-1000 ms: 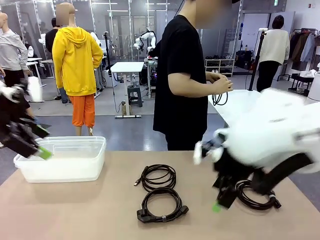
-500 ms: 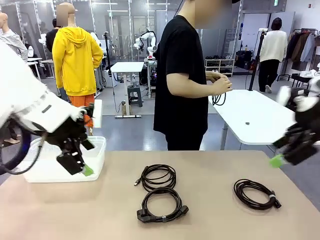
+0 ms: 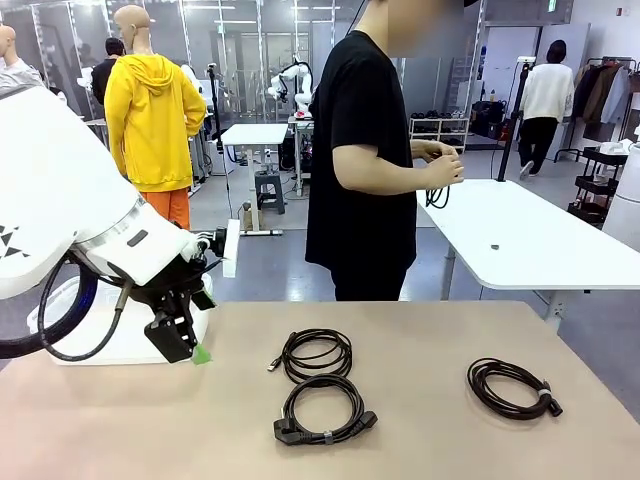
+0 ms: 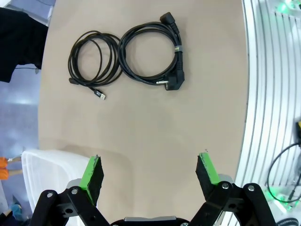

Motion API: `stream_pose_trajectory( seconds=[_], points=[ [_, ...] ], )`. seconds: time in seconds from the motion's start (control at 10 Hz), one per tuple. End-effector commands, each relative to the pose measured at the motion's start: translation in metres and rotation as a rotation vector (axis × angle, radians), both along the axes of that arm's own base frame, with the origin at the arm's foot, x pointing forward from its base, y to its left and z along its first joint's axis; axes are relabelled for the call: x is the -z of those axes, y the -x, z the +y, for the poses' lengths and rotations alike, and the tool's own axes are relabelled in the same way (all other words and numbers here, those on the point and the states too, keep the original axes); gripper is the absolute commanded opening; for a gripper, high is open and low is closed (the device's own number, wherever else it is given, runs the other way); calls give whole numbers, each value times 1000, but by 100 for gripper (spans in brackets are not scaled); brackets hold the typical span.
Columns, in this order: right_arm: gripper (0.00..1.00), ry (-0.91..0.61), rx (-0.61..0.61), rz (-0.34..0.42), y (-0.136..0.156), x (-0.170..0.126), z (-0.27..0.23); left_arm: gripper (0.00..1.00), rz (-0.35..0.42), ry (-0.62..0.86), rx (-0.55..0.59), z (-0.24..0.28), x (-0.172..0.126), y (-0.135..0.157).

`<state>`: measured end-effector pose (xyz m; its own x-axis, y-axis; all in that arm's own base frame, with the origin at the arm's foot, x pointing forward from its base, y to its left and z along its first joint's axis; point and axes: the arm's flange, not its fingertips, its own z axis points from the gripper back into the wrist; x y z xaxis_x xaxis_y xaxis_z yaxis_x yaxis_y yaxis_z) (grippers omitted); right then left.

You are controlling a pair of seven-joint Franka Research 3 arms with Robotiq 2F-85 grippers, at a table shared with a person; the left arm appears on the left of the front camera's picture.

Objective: Organize and store the cables.
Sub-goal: Place the Power Cable into the Organizing box.

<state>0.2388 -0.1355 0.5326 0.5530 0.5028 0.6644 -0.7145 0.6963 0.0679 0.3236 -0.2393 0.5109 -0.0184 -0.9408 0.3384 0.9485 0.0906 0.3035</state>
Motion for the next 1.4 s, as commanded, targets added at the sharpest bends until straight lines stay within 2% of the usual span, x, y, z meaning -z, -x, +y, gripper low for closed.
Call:
stream_pose_trajectory(
  seconds=[0.0,0.4,0.6,0.8,0.9,1.0,1.3],
  points=[
    [100,24,-9,-8,-5,-7,14,100,2,-4,0,2,-2,2],
    [100,24,-9,-8,-5,-7,14,100,-1,2,-1,1,-1,0],
    [100,24,-9,-8,-5,-7,14,100,5,-6,62,-37,9,-18],
    [100,24,-9,-8,-5,-7,14,100,12,-59,78,-82,22,-29],
    [100,24,-9,-8,-5,-7,14,100,31,-109,79,-108,37,-32],
    [100,24,-9,-8,-5,-7,14,100,130,-89,81,-138,56,-38],
    [100,24,-9,-8,-5,-7,14,100,112,-205,94,-198,95,-33]
  ],
)
